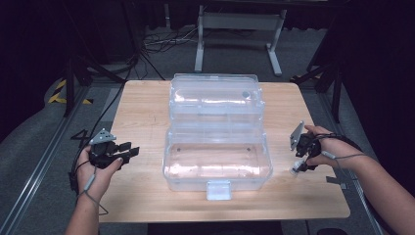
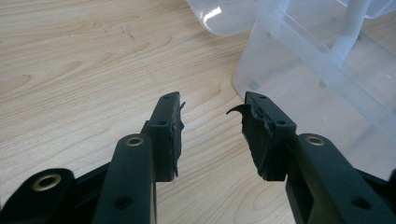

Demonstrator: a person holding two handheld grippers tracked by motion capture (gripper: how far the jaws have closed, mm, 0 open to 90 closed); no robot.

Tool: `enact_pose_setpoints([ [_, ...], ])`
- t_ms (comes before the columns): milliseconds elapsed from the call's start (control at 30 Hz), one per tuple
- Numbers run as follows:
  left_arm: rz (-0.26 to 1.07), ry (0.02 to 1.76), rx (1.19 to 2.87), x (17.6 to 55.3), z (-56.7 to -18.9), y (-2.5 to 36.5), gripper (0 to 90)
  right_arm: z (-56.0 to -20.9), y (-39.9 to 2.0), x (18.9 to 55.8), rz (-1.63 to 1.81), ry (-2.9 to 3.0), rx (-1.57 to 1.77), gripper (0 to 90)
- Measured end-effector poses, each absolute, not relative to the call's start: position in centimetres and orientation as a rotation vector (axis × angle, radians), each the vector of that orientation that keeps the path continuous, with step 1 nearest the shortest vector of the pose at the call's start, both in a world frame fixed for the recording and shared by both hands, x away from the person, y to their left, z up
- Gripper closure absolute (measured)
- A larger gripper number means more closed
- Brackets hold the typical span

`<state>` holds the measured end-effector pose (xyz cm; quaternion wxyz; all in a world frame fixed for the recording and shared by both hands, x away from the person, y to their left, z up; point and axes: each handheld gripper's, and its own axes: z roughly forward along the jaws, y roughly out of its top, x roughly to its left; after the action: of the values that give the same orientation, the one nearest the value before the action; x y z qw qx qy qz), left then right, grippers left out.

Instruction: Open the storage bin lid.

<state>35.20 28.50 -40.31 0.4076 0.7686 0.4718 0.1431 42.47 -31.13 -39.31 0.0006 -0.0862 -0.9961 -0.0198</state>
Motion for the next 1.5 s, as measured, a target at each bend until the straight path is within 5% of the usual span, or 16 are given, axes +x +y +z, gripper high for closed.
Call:
enact_pose_setpoints([
  [767,0.357,1.189,1.936,35.2,-40.4,28.4,58.3,-42.0,-31.0,42.6,-0.008,-3.087,-0.285,50.0],
  [933,0.357,1.188,1.939,35.3,-40.4,28.4,58.2,-41.7,-31.1,42.7,-0.013,-3.117,-0.299,59.9],
  [1500,0.353,1.183,1.940,35.4,-40.4,28.4,58.1,-39.0,-30.8,42.4,-0.071,-3.134,-0.330,60.1],
])
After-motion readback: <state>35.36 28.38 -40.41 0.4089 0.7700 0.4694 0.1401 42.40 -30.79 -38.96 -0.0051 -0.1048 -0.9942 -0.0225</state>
